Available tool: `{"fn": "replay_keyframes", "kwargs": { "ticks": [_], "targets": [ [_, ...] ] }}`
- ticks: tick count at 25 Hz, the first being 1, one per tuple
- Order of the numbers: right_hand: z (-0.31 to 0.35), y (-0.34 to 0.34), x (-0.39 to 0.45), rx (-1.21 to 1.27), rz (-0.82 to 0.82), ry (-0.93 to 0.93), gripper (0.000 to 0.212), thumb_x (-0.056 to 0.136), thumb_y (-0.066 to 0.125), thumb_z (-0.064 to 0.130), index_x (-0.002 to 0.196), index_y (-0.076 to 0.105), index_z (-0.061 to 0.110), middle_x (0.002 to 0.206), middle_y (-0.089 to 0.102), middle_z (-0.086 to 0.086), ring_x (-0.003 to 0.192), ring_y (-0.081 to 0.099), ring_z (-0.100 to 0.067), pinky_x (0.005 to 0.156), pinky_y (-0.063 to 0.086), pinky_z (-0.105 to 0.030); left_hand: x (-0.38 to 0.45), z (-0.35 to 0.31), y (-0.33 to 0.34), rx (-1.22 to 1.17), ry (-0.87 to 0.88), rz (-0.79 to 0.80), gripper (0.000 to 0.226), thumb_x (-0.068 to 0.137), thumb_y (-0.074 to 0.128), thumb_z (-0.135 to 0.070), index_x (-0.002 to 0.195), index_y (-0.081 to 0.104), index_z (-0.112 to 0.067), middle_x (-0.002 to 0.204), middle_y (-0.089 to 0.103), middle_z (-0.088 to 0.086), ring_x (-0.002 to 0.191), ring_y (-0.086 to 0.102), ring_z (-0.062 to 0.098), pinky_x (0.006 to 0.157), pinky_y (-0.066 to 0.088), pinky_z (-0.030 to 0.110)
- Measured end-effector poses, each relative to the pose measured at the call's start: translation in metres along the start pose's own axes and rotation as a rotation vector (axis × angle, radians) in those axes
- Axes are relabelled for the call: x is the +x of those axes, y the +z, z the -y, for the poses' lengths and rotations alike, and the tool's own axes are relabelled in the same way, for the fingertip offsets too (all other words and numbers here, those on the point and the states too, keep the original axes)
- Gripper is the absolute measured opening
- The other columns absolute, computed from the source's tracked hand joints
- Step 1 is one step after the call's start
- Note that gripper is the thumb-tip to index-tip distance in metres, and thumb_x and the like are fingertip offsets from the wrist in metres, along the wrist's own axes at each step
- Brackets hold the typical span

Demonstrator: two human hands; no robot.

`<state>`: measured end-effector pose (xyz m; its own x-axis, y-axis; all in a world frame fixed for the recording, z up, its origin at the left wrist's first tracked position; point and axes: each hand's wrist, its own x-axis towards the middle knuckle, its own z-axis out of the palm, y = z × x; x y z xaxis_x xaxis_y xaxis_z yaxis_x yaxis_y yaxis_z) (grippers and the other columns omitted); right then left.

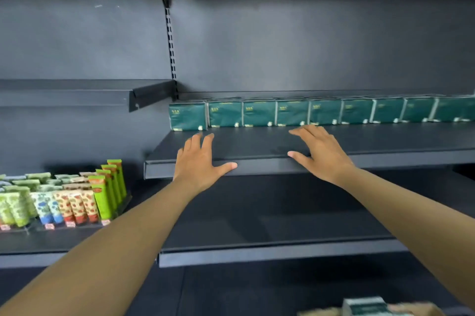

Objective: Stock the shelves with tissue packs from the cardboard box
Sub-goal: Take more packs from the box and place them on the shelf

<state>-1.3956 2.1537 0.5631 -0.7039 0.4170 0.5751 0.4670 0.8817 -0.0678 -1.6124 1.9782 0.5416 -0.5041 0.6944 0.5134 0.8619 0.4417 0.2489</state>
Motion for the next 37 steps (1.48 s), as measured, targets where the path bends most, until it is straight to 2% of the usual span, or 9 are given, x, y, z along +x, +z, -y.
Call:
{"fn": "replay_keyframes", "kwargs": {
  "ticks": [7, 12, 17, 26, 31, 32, 34, 35, 37],
  "targets": [
    [-0.062, -0.048, -0.122, -0.033, 0.044, 0.098, 0.052, 0.091, 0.055, 0.039, 0.137, 0.041, 0.02, 0.134, 0.043, 0.002, 0.124, 0.036, -0.021, 0.1, 0.033, -0.039, -0.078, -0.101, 0.028, -0.033, 0.11, 0.068, 0.089, 0.079, 0.053, -0.07, 0.147, 0.023, -0.02, 0.154, 0.017, 0.007, 0.142, 0.014, 0.024, 0.115, 0.017, 0.042],
    [-0.135, -0.052, -0.191, -0.024, 0.079, 0.16, 0.053, 0.09, 0.057, 0.038, 0.138, 0.041, 0.019, 0.139, 0.04, 0.001, 0.13, 0.032, -0.02, 0.101, 0.031, -0.038, -0.111, -0.176, 0.08, -0.033, 0.116, 0.147, 0.09, 0.079, 0.055, -0.068, 0.147, 0.023, -0.02, 0.154, 0.016, 0.008, 0.142, 0.013, 0.023, 0.115, 0.017, 0.04],
    [-0.23, -0.018, -0.255, 0.02, 0.215, 0.115, 0.054, 0.09, 0.057, 0.037, 0.138, 0.04, 0.02, 0.139, 0.04, -0.001, 0.129, 0.033, -0.021, 0.1, 0.033, -0.038, -0.157, -0.252, 0.17, -0.006, 0.059, 0.257, 0.091, 0.078, 0.055, -0.069, 0.148, 0.023, -0.019, 0.155, 0.016, 0.009, 0.143, 0.013, 0.025, 0.114, 0.019, 0.042],
    [-0.342, 0.107, -0.403, 0.239, 0.555, 0.001, 0.051, 0.092, 0.052, 0.039, 0.139, 0.039, 0.022, 0.137, 0.041, 0.0, 0.128, 0.034, -0.021, 0.104, 0.033, -0.038, -0.317, -0.344, 0.353, 0.019, -0.206, 0.655, 0.09, 0.079, 0.051, -0.071, 0.149, 0.02, -0.024, 0.155, 0.016, 0.009, 0.141, 0.019, 0.027, 0.113, 0.023, 0.041],
    [-0.359, 0.178, -0.479, 0.451, 0.684, 0.064, 0.045, 0.089, 0.061, 0.032, 0.131, 0.05, 0.021, 0.129, 0.05, 0.0, 0.124, 0.041, -0.018, 0.104, 0.034, -0.032, -0.374, -0.349, 0.419, 0.08, -0.164, 0.807, 0.086, 0.083, 0.036, -0.075, 0.151, 0.007, -0.03, 0.159, -0.001, 0.006, 0.146, 0.006, 0.025, 0.116, 0.012, 0.039],
    [-0.358, 0.192, -0.49, 0.498, 0.701, 0.094, 0.044, 0.088, 0.063, 0.031, 0.129, 0.052, 0.02, 0.127, 0.052, 0.001, 0.122, 0.044, -0.017, 0.103, 0.034, -0.028, -0.379, -0.349, 0.431, 0.101, -0.147, 0.822, 0.087, 0.081, 0.026, -0.078, 0.151, 0.003, -0.031, 0.159, -0.005, 0.006, 0.146, 0.001, 0.024, 0.117, 0.008, 0.039],
    [-0.357, 0.217, -0.509, 0.555, 0.752, 0.133, 0.041, 0.087, 0.064, 0.03, 0.127, 0.055, 0.021, 0.124, 0.054, 0.003, 0.119, 0.046, -0.015, 0.101, 0.034, -0.024, -0.389, -0.348, 0.456, 0.128, -0.101, 0.848, 0.098, 0.066, -0.008, -0.086, 0.149, -0.009, -0.034, 0.157, -0.018, 0.006, 0.146, -0.011, 0.023, 0.117, -0.001, 0.04],
    [-0.356, 0.227, -0.516, 0.554, 0.764, 0.127, 0.04, 0.087, 0.064, 0.03, 0.125, 0.057, 0.022, 0.122, 0.055, 0.004, 0.118, 0.046, -0.014, 0.101, 0.035, -0.027, -0.392, -0.348, 0.465, 0.134, -0.087, 0.857, 0.103, 0.057, -0.021, -0.086, 0.146, -0.016, -0.035, 0.154, -0.025, 0.006, 0.145, -0.016, 0.022, 0.116, -0.004, 0.04],
    [-0.357, 0.241, -0.523, 0.521, 0.745, 0.102, 0.037, 0.085, 0.066, 0.03, 0.121, 0.06, 0.023, 0.119, 0.057, 0.005, 0.117, 0.047, -0.015, 0.1, 0.036, -0.037, -0.399, -0.346, 0.477, 0.136, -0.087, 0.837, 0.102, 0.051, -0.031, -0.085, 0.139, -0.024, -0.035, 0.149, -0.031, 0.006, 0.143, -0.02, 0.022, 0.116, -0.006, 0.042]
  ]
}}
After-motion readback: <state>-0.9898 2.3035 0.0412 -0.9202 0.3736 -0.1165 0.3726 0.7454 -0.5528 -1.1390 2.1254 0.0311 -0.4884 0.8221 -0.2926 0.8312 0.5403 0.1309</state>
